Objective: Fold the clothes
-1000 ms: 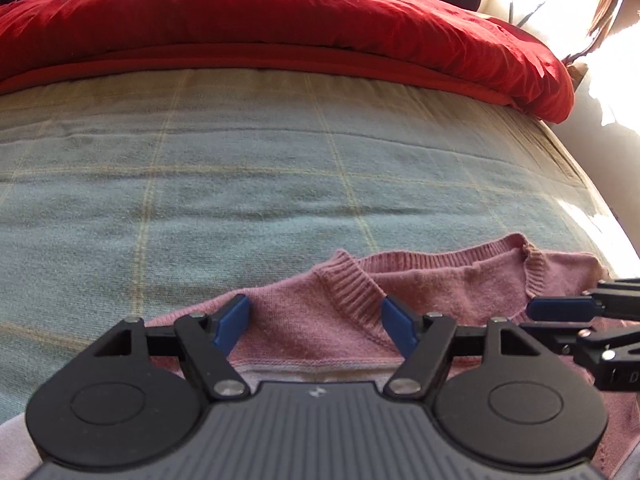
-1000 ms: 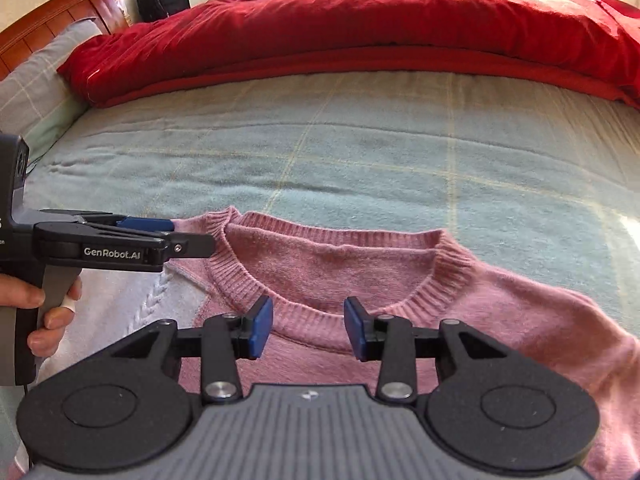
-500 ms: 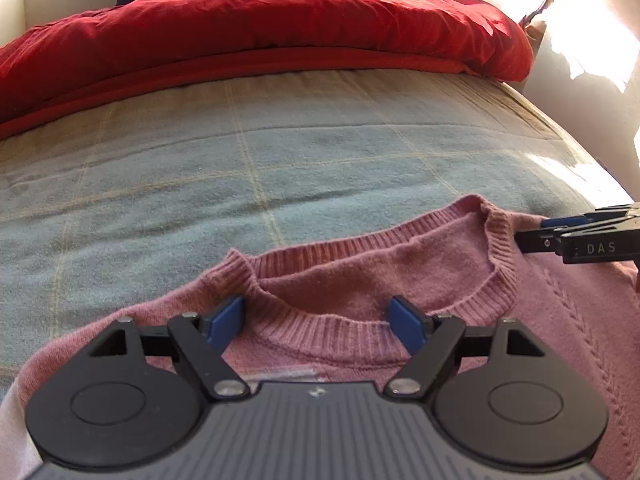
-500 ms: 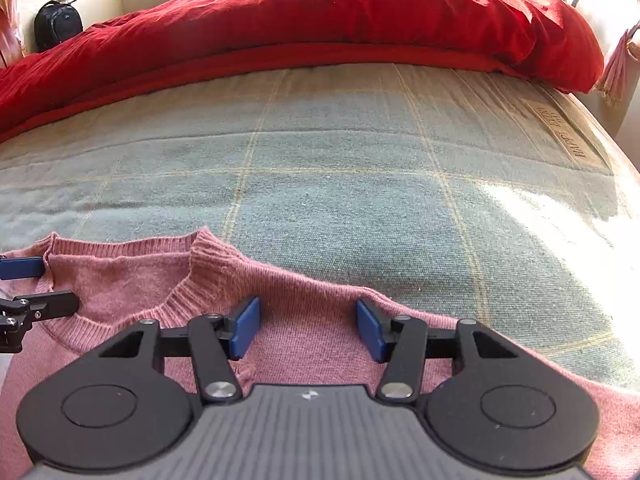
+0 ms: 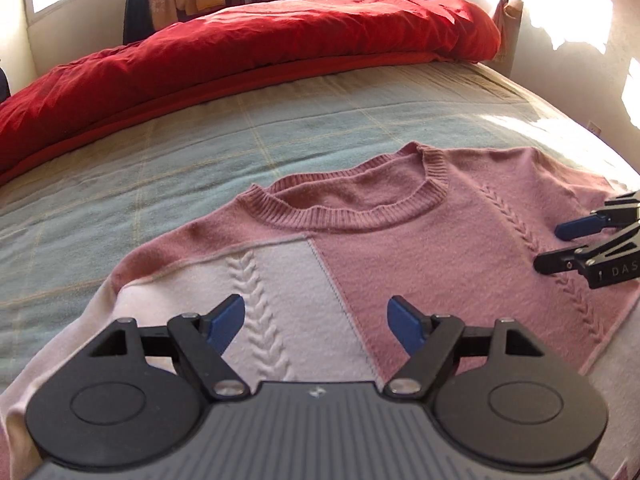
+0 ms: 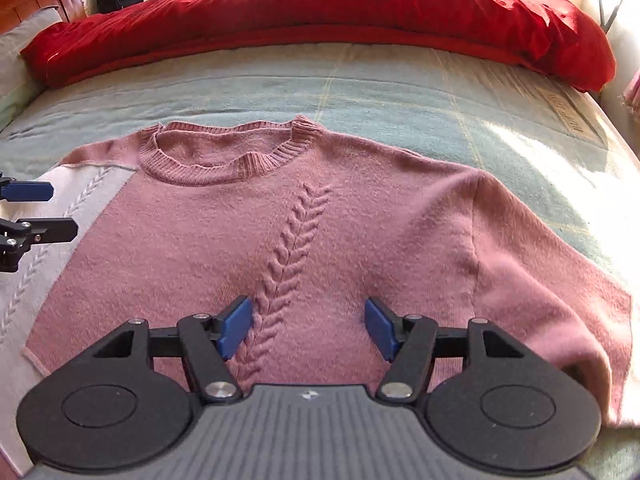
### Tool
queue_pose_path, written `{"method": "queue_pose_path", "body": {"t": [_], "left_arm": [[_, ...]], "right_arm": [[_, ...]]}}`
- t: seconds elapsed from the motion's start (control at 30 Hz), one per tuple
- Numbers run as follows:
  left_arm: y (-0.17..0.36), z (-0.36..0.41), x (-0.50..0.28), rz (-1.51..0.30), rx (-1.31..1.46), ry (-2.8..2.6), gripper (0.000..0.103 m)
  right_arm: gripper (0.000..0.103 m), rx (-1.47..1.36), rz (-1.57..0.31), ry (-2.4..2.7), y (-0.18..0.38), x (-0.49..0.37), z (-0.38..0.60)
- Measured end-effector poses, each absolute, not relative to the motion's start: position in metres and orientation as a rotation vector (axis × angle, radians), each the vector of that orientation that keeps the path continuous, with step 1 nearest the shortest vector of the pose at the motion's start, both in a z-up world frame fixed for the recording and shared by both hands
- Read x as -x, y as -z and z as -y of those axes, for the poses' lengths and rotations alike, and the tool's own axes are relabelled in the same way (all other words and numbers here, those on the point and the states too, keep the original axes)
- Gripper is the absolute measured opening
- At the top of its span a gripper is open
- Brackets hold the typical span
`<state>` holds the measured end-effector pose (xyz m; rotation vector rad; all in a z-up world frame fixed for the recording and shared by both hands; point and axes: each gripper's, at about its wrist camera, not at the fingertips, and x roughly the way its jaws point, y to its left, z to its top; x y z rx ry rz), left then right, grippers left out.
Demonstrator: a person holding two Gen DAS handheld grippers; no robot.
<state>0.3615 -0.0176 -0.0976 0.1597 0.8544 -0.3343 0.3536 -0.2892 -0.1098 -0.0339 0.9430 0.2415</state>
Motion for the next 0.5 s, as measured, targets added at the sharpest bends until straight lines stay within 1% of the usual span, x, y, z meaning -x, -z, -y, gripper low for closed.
{"method": "queue_pose_path", "body": {"t": [0.07,0.13,0.3,0.43,0.5], "left_arm": [[0.100,0.005,-0.340,-0.888,-0.149,0.300,0.078],[0.109,-0.009,-0.325,-0.967,-0.082,0.261,0.079],[0.112,-0.029,-0.294,-0.985,-0.012,0.171,0.079],[0.095,-0.027,-0.271,-0.980,0.009,0.164,0.078],[0.094,-0.020,-0.263,-0.981,0.003,0.183,0.079]], "right_arm": [[0.073,-0.015,-0.951,-0.225,0.107,-0.333,0.296],[0.074,-0.043,-0.967,-0.203,0.107,-0.316,0.301],[0.074,0.001,-0.990,-0.175,0.102,-0.284,0.305],[0.074,-0.065,-0.960,-0.171,0.082,-0.263,0.310],[0.074,-0.086,-0.960,-0.192,0.083,-0.258,0.304]]}}
